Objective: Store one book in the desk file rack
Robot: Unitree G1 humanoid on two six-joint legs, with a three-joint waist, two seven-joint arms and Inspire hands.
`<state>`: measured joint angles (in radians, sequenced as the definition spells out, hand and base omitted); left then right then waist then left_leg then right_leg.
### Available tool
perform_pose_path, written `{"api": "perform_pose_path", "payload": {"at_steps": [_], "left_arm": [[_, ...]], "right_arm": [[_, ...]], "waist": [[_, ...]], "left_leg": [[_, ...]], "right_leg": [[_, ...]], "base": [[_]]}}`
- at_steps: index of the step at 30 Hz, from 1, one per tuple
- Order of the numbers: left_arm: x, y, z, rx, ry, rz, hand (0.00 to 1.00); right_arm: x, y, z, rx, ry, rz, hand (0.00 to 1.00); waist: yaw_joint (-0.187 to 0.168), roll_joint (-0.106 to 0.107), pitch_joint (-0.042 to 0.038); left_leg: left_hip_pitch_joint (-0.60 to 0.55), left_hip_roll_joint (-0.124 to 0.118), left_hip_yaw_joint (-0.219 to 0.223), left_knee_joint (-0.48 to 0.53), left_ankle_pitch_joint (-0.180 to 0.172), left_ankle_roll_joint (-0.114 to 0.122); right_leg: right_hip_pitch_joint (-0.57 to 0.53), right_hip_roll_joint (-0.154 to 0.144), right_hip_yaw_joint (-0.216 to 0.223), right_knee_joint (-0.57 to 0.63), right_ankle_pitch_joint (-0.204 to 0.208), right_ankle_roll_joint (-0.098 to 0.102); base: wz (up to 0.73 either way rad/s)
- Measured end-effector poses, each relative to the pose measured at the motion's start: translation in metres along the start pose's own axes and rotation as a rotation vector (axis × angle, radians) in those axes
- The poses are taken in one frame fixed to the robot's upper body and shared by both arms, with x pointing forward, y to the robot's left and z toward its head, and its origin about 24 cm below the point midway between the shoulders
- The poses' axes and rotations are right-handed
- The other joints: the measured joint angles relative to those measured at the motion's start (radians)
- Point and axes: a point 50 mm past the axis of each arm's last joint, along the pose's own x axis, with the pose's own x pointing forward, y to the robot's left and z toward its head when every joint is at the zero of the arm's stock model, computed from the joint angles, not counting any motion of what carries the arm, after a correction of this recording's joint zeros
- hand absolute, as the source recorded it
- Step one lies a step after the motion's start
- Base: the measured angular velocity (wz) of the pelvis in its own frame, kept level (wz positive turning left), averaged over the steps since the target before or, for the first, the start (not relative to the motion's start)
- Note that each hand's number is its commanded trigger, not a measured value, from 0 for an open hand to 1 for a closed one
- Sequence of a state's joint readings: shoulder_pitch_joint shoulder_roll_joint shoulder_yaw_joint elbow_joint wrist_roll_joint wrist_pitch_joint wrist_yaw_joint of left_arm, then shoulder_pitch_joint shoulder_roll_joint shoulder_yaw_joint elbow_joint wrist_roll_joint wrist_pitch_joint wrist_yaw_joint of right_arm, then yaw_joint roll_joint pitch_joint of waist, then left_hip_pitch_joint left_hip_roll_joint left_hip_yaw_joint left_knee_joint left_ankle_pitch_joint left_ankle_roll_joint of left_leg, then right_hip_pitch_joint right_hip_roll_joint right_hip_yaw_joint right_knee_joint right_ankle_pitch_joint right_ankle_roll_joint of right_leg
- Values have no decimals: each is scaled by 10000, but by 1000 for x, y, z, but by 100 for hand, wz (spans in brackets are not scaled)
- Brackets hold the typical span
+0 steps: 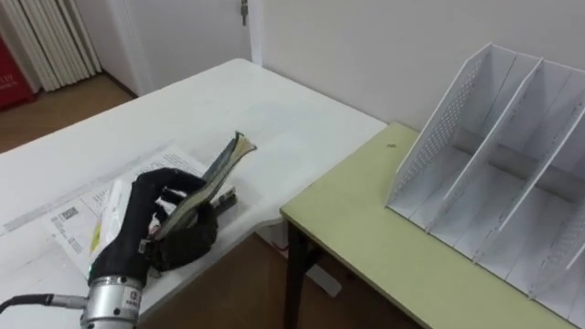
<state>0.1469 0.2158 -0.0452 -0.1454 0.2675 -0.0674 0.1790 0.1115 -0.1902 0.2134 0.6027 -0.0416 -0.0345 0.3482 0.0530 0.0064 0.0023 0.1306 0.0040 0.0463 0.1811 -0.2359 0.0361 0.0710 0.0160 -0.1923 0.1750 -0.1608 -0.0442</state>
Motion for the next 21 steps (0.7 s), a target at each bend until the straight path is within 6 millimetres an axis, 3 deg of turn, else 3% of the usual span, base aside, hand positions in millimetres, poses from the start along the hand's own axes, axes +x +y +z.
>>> {"api": "perform_pose_path", "payload": {"at_steps": [9, 15, 21], "left_arm": [[-1, -8, 1, -4076, 301, -1289, 100], [-3, -12, 0, -7307, 371, -2227, 100], [-9, -13, -2, -8570, 187, -3311, 100]], "right_arm": [[-7, 0, 52, 666, -2725, 867, 0], [-17, -6, 81, 1266, -4383, 1333, 0], [-35, -23, 108, 2149, -6319, 1255, 0]], "waist": [[1, -96, 77], [2, 75, 185], [-226, 17, 132]], "left_leg": [[84, -3, 9, 10, -2, -3], [127, -11, 54, 31, -3, -3], [14, -9, 104, 103, -3, -3]], "right_leg": [[106, -16, -33, -32, 2, -1], [47, -46, 4, 139, -24, -1], [-203, -66, 62, 331, -48, -28]], "base": [[0], [-2], [-5]]}}
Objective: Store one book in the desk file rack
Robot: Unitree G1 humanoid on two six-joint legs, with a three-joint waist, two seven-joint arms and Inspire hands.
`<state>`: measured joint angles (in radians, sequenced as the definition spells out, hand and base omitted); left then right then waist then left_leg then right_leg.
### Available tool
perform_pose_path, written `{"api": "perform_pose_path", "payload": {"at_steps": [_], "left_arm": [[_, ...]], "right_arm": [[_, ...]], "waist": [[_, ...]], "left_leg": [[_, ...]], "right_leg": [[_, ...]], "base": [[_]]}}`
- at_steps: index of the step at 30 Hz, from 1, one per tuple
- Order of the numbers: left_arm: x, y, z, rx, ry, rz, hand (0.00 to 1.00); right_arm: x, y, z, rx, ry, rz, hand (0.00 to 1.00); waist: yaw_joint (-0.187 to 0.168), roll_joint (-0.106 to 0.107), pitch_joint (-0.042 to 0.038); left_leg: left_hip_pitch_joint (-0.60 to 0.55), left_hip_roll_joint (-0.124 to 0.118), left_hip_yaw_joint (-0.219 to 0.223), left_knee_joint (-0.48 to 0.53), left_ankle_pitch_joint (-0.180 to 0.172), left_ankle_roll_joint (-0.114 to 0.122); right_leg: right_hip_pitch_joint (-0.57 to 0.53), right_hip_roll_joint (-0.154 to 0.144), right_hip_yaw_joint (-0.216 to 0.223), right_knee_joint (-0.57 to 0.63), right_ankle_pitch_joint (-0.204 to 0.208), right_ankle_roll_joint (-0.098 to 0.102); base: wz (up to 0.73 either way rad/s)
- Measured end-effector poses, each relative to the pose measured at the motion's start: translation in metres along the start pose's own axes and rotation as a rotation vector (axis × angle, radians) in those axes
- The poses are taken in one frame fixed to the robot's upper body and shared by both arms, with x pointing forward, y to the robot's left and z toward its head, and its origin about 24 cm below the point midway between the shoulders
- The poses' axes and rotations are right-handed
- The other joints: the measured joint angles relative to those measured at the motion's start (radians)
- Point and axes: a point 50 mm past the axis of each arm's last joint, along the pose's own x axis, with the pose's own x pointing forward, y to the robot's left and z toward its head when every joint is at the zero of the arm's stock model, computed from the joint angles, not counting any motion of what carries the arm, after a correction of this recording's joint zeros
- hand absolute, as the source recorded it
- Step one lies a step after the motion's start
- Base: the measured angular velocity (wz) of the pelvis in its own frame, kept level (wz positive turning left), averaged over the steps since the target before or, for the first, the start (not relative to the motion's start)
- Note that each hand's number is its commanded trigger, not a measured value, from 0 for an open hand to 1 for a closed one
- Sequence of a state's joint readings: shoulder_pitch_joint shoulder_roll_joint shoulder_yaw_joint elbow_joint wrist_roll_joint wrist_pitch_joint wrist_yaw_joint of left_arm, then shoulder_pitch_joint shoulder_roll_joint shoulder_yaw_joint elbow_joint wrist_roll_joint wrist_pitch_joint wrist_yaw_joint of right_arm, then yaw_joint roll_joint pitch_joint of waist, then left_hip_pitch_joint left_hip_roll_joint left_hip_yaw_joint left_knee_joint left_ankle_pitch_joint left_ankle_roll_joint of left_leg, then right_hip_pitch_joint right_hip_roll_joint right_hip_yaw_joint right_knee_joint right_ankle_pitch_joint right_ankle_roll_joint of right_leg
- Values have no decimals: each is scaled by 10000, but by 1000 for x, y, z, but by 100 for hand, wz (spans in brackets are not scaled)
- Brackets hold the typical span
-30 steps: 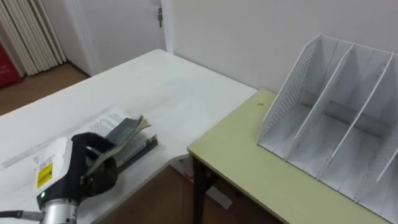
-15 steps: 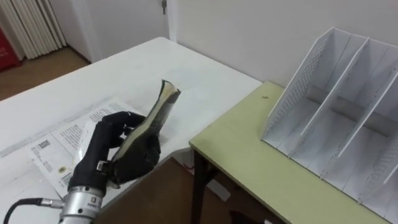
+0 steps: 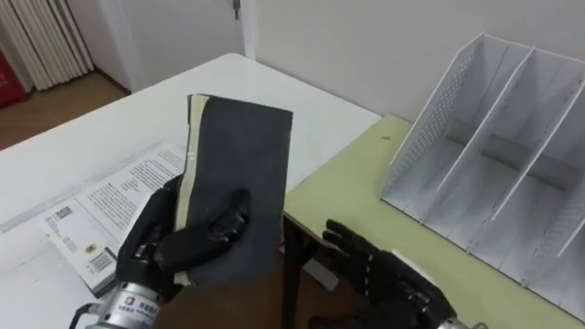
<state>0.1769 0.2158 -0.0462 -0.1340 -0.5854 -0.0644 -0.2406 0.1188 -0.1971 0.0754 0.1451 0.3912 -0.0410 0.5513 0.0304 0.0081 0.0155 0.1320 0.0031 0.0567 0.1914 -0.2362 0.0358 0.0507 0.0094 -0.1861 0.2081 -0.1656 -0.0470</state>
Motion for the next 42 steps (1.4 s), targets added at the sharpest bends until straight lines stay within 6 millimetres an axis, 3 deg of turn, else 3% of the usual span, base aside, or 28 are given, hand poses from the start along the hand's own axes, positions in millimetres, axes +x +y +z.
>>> {"api": "perform_pose_path", "payload": {"at_steps": [9, 14, 20, 22, 27, 32, 35, 36, 37, 38, 42], "left_arm": [[-4, -5, -3, -1254, 258, -1964, 100], [-5, -10, -6, -1472, 480, -2644, 100], [-9, -11, -5, -1266, 746, -3740, 100], [-10, -11, -7, -1307, 861, -3960, 100], [-16, -11, -19, -1418, 1886, -4697, 100], [-16, -10, -19, -1373, 2035, -4948, 100], [-17, -9, -19, -1357, 2128, -5084, 100], [-18, -8, -20, -1382, 2178, -5087, 100], [-18, -8, -20, -1392, 2195, -5086, 100], [-18, -8, -20, -1394, 2200, -5085, 100], [-18, -8, -21, -1424, 2240, -5118, 100]], "right_arm": [[-3, -3, 28, 1534, -1873, 541, 0], [-4, -1, 30, 2255, -2193, 921, 0], [-4, 3, 38, 2002, -2438, 1638, 0], [-4, 6, 42, 1880, -2541, 1960, 0], [-2, 17, 45, 2143, -2623, 3080, 0], [-2, 19, 43, 2425, -2428, 3454, 0], [-3, 21, 42, 2330, -2288, 3739, 1], [-3, 21, 42, 2350, -2209, 3839, 37], [-3, 21, 41, 2381, -2113, 3879, 61], [-3, 21, 41, 2385, -2068, 3902, 100], [-4, 21, 41, 2356, -2007, 4005, 100]], "waist": [[-245, -30, -60], [-265, 4, -80], [-238, 80, -104], [-236, 122, -149], [-131, 103, -128], [4, -4, -70], [50, -28, -79], [46, -25, -79], [45, -25, -80], [46, -26, -79], [48, -31, -82]], "left_leg": [[32, 8, 258, 93, -3, -1], [102, 14, 255, 81, -5, 1], [99, 42, 245, -23, -16, 0], [6, 38, 245, -21, -17, 0], [-49, 36, 252, 74, -15, 1], [-210, 25, 260, 104, -15, 0], [-358, 20, 260, 148, -15, 0], [-362, 21, 259, 153, -15, 0], [-362, 21, 257, 156, -16, 0], [-365, 21, 256, 156, -16, -1], [-386, 19, 253, 156, -25, -11]], "right_leg": [[-4, -2, 202, 128, 0, -4], [-3, 6, 226, 137, 3, -9], [-42, 104, 453, 184, 6, -22], [-148, 103, 466, 209, 13, -32], [-322, 98, 522, 372, 29, -69], [-559, 84, 558, 508, 14, -83], [-703, 73, 559, 552, 14, -83], [-704, 70, 550, 556, 14, -84], [-703, 70, 546, 557, 11, -89], [-706, 71, 549, 561, 8, -92], [-776, 68, 562, 626, -26, -113]], "base": [[-6], [0], [-4], [-3], [-11], [-2], [-1], [0], [0], [0], [0]]}}
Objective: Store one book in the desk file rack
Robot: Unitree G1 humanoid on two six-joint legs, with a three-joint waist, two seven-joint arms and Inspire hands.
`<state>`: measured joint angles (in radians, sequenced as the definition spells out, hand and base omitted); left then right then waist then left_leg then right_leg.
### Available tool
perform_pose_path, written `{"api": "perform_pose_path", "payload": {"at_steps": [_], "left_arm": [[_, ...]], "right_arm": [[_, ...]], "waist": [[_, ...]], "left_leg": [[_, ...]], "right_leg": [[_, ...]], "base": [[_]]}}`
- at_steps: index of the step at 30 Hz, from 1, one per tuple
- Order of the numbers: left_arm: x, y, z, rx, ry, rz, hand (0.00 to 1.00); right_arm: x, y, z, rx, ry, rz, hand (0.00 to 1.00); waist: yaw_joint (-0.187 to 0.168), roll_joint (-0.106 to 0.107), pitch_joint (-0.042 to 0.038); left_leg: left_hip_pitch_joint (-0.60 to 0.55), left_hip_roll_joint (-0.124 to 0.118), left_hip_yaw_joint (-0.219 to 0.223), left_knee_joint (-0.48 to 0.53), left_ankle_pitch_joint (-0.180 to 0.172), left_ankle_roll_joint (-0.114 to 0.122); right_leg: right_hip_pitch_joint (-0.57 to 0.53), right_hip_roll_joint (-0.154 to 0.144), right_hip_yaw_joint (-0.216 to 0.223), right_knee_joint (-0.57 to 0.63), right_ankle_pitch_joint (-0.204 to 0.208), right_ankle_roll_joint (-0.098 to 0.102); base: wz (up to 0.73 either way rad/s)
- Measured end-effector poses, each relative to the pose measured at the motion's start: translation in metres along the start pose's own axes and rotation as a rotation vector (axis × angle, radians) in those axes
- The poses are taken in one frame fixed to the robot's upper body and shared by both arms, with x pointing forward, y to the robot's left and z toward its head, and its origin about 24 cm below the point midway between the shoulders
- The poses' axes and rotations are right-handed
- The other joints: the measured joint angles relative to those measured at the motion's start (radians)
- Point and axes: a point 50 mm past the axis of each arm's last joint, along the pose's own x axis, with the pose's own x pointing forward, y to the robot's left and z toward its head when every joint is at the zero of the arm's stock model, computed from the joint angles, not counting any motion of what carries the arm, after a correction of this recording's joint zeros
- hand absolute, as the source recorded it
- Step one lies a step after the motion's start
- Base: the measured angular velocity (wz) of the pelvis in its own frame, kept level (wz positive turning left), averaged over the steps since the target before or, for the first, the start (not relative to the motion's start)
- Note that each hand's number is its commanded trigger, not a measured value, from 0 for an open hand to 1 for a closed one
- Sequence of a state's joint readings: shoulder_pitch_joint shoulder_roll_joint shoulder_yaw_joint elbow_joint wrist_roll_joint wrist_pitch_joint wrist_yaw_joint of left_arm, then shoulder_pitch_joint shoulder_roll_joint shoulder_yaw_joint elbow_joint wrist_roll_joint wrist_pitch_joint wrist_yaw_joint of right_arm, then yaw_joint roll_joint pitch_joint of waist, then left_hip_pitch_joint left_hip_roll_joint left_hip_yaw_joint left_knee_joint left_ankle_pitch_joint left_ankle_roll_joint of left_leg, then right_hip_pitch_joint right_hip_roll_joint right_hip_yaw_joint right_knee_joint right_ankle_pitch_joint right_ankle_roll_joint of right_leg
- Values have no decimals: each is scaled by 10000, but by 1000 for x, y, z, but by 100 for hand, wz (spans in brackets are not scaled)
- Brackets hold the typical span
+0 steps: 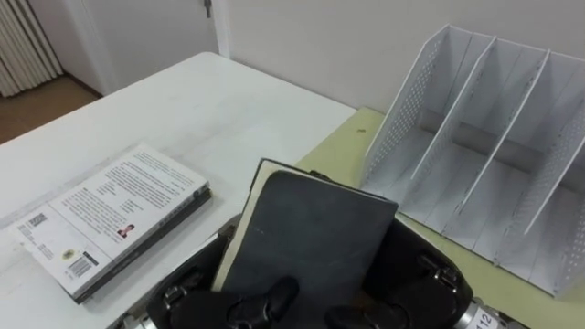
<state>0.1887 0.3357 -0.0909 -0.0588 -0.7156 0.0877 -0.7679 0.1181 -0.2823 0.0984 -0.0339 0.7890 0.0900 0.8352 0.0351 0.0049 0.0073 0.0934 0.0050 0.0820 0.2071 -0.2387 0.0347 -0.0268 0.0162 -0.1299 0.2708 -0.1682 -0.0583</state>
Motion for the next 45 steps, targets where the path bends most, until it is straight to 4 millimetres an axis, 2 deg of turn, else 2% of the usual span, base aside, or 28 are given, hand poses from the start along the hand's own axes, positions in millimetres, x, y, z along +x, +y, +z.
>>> {"api": "perform_pose_path", "payload": {"at_steps": [25, 26, 27, 28, 34, 38, 43, 45], "left_arm": [[0, -5, -3, 17, 469, -1106, 100], [0, -5, -3, 3, 489, -1121, 83], [0, -5, -4, -32, 521, -1122, 8], [0, -5, -5, -48, 535, -1117, 0], [1, 1, -11, -252, 772, -888, 0], [-5, 11, -25, -444, 1372, 85, 0], [-25, 26, -55, -156, 3244, 1741, 0], [-34, 25, -66, -211, 3852, 2091, 0]], "right_arm": [[3, 3, 0, 226, 112, 479, 100], [3, 4, 0, 235, 124, 507, 100], [4, 4, 0, 242, 144, 496, 100], [3, 3, 0, 235, 160, 472, 100], [2, 1, -1, 80, 434, 62, 100], [-2, -5, 3, -257, 497, -473, 100], [-7, -15, 19, -762, 55, -1831, 100], [-5, -19, 26, -1159, -34, -2199, 100]], "waist": [[-14, 32, 13], [-10, 34, 15], [-6, 35, 16], [-5, 36, 16], [-20, 57, 40], [-65, 95, 62], [-251, 129, 63], [-356, 115, 67]], "left_leg": [[-209, 33, -5, 210, -54, -31], [-198, 33, -5, 210, -54, -31], [-186, 33, -3, 209, -53, -31], [-184, 32, -3, 208, -53, -31], [-128, 13, -1, 200, -53, -30], [-97, 13, 2, 146, -52, -32], [-109, 6, 37, 129, -52, -32], [-85, 0, 32, 96, -51, -30]], "right_leg": [[-163, -9, -58, 192, -21, -42], [-156, -9, -59, 195, -21, -43], [-153, -9, -50, 205, -21, -43], [-153, -9, -46, 207, -22, -43], [-152, -14, 1, 239, -56, -54], [-148, 6, 46, 230, -70, -60], [-145, 22, 89, 219, -83, -44], [-170, 32, 143, 219, -85, -42]], "base": [[0], [0], [0], [0], [-1], [-1], [0], [-7]]}}
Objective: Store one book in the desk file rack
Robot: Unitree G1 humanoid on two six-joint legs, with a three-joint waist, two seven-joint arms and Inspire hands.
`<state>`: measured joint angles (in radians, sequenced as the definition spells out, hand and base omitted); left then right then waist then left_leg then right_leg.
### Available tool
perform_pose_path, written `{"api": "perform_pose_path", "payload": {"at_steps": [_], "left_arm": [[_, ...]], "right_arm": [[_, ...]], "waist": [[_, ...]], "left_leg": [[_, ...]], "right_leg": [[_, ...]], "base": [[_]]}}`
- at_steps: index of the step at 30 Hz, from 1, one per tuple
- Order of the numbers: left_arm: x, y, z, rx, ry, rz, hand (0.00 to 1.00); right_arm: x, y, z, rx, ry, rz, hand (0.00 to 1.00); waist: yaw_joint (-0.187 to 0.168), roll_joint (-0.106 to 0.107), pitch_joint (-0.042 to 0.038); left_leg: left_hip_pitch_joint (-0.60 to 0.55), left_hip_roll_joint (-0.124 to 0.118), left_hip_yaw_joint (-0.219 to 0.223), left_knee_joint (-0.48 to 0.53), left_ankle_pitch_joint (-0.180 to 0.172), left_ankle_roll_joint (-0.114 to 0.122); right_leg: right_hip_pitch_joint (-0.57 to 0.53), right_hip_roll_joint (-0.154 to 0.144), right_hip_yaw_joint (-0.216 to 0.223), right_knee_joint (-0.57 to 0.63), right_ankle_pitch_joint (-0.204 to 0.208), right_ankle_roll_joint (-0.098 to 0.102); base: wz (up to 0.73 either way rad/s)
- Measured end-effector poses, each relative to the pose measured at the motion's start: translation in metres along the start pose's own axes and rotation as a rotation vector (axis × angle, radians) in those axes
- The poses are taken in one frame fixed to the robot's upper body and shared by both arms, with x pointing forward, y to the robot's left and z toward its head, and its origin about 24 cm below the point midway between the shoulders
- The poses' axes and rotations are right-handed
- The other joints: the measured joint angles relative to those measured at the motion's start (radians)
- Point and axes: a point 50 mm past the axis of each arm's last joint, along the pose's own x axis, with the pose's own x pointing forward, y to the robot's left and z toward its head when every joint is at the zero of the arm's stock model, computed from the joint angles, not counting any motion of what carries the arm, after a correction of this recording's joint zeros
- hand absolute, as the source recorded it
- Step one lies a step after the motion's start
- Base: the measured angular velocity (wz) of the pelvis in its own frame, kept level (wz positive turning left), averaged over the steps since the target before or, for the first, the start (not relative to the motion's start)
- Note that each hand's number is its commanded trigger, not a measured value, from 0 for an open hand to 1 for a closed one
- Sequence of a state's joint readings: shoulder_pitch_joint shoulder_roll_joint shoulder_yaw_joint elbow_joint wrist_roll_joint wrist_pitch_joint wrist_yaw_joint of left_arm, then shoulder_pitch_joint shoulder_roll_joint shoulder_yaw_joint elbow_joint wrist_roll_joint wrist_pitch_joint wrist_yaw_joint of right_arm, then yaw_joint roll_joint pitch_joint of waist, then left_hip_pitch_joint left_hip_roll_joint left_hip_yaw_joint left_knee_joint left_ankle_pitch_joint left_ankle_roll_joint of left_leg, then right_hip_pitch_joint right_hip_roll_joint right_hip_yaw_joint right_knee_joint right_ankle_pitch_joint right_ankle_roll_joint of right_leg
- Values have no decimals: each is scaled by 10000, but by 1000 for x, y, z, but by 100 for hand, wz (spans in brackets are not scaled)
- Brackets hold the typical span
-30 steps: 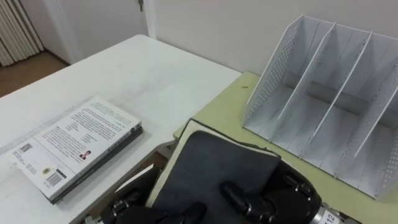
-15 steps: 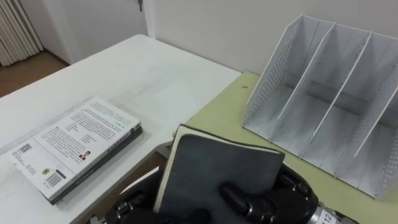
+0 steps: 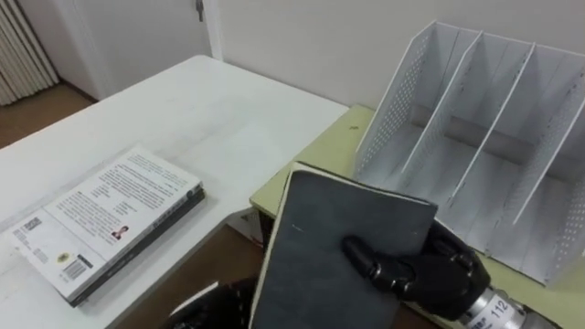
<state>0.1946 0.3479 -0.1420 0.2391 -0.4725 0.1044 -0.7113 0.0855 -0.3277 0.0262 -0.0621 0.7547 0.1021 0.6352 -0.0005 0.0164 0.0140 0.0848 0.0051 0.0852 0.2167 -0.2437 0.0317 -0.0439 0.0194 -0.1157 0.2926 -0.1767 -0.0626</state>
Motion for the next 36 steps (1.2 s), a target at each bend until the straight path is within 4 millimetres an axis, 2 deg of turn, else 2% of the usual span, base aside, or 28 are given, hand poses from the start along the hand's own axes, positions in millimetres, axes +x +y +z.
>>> {"api": "perform_pose_path", "payload": {"at_steps": [1, 4, 7, 10, 15, 19, 22, 25, 31, 33, 36], "left_arm": [[-1, -1, -4, 27, 170, 43, 0], [-4, 3, -37, -45, 1798, 697, 0], [-5, 3, -52, -125, 2454, 1064, 0], [-7, 1, -76, -879, 3106, 1720, 0], [-12, -4, -106, -1801, 3961, 2556, 0], [-14, -7, -122, -2184, 4274, 3103, 0], [-20, -9, -135, -2635, 4610, 3678, 0], [-29, -7, -146, -3083, 4856, 4416, 0], [-49, -6, -165, -3784, 5463, 5699, 0], [-52, -5, -167, -4141, 5203, 6136, 0], [-59, -5, -172, -4375, 5258, 6477, 0]], "right_arm": [[0, -1, 2, -125, -41, -179, 100], [5, -8, 7, -945, 107, -1345, 100], [6, -10, 9, -1802, 282, -2318, 100], [8, -14, 8, -2695, 390, -4017, 100], [7, -17, 12, -3838, -11, -6410, 100], [9, -20, 23, -4922, -612, -7910, 100], [9, -23, 39, -5524, -1446, -9030, 100], [9, -20, 56, -6298, -2302, -9833, 100], [8, -19, 70, -6362, -3433, -11002, 100], [8, -21, 83, -6419, -4145, -11517, 100], [6, -18, 105, -7109, -5205, -12035, 100]], "waist": [[-25, -9, 2], [-239, -57, -15], [-286, -133, -44], [-379, -173, -74], [-442, -154, -78], [-421, -67, -105], [-451, 65, -190], [-434, 68, -199], [-210, -163, -183], [-138, -282, -142], [-140, -406, -212]], "left_leg": [[16, -2, 3, -12, 1, 1], [148, -3, -1, -38, 3, 3], [159, 1, 83, -40, 6, 2], [355, 3, 224, -76, 6, 2], [382, -23, 312, -144, 6, 3], [363, 0, 559, -166, 6, 3], [392, 10, 586, -231, 6, 3], [459, 22, 668, -302, 13, -5], [480, 33, 788, -312, 14, -7], [463, 24, 801, -316, 14, -6], [449, 37, 830, -399, 13, -6]], "right_leg": [[1, 0, 4, -4, 0, 0], [177, 10, 19, -126, -1, 5], [175, 14, 24, -162, 5, 12], [303, 10, 26, -220, -12, 41], [303, 45, 85, -292, 11, 54], [253, 174, 326, -350, 73, 56], [231, 176, 351, -353, 90, 48], [219, 195, 351, -337, 73, 28], [238, 253, 343, -365, 75, 28], [224, 255, 357, -364, 83, 43], [208, 301, 426, -425, 101, 63]], "base": [[-7], [-3], [-1], [0], [-2], [-11], [-7], [-10], [0], [3], [-3]]}}
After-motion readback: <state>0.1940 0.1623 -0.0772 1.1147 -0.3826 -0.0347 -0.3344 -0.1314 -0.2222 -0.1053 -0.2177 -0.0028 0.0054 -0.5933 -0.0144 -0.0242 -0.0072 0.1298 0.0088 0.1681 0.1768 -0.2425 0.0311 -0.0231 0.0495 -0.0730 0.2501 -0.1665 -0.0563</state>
